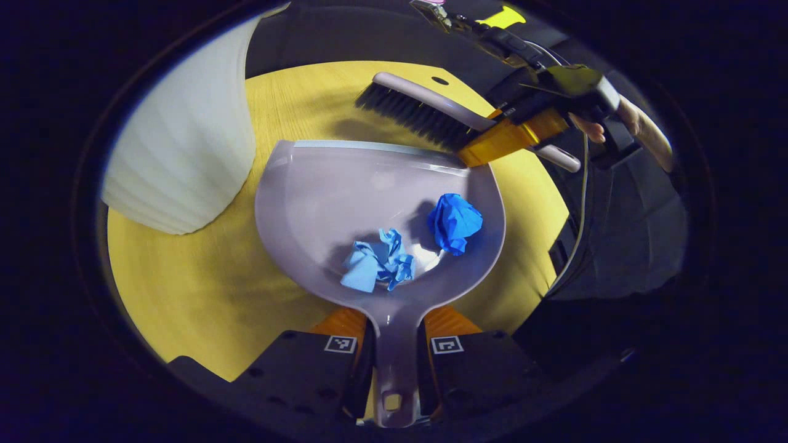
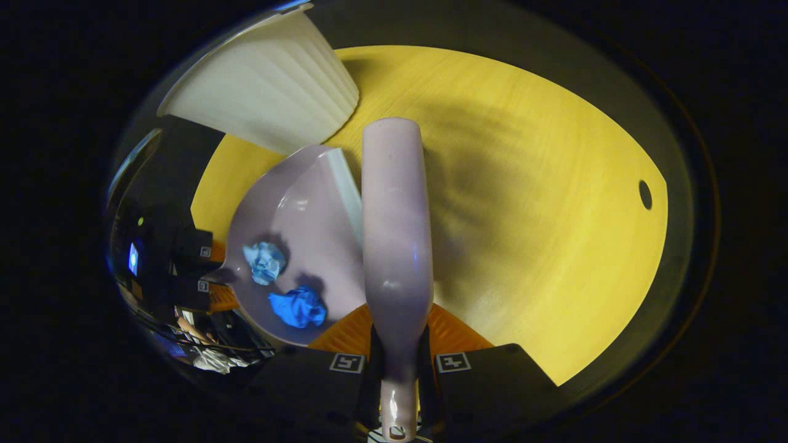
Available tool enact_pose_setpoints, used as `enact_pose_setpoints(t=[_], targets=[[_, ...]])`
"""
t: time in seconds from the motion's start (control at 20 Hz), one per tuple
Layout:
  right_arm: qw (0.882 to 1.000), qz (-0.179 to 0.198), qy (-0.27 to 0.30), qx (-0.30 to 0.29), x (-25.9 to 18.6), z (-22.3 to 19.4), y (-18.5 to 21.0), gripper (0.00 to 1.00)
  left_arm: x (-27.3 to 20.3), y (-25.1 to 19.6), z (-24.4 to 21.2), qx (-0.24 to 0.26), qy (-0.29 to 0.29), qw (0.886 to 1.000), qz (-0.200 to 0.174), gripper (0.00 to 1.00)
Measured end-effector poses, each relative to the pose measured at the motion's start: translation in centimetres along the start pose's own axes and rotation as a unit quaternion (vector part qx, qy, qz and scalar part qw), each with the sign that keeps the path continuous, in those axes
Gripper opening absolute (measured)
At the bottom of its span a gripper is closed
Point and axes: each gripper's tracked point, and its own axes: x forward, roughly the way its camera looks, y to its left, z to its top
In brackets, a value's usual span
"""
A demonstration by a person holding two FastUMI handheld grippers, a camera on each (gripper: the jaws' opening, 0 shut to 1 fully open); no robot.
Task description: Pick up the small broom and dustpan from the desktop, sweep the trash into the dustpan with the broom, and then empty the trash into the garbage bin.
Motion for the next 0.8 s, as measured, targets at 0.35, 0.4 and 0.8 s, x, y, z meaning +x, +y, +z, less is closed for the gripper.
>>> enact_pose_setpoints(t=[0.35,0.4,0.8], targets=[[0.997,-0.001,-0.078,0.027,-6.1,0.8,-1.7,0.27,-1.2,0.0,0.6,-0.01,-0.024,0.998,0.048,0.28],[0.996,-0.013,-0.081,0.019,-6.3,0.1,-2.6,0.27,-1.5,-0.6,1.0,-0.014,-0.035,0.998,0.056,0.28],[0.997,-0.011,-0.08,0.022,-6.7,-4.4,-0.6,0.28,-2.9,5.1,4.4,-0.072,-0.077,0.975,0.195,0.27]])
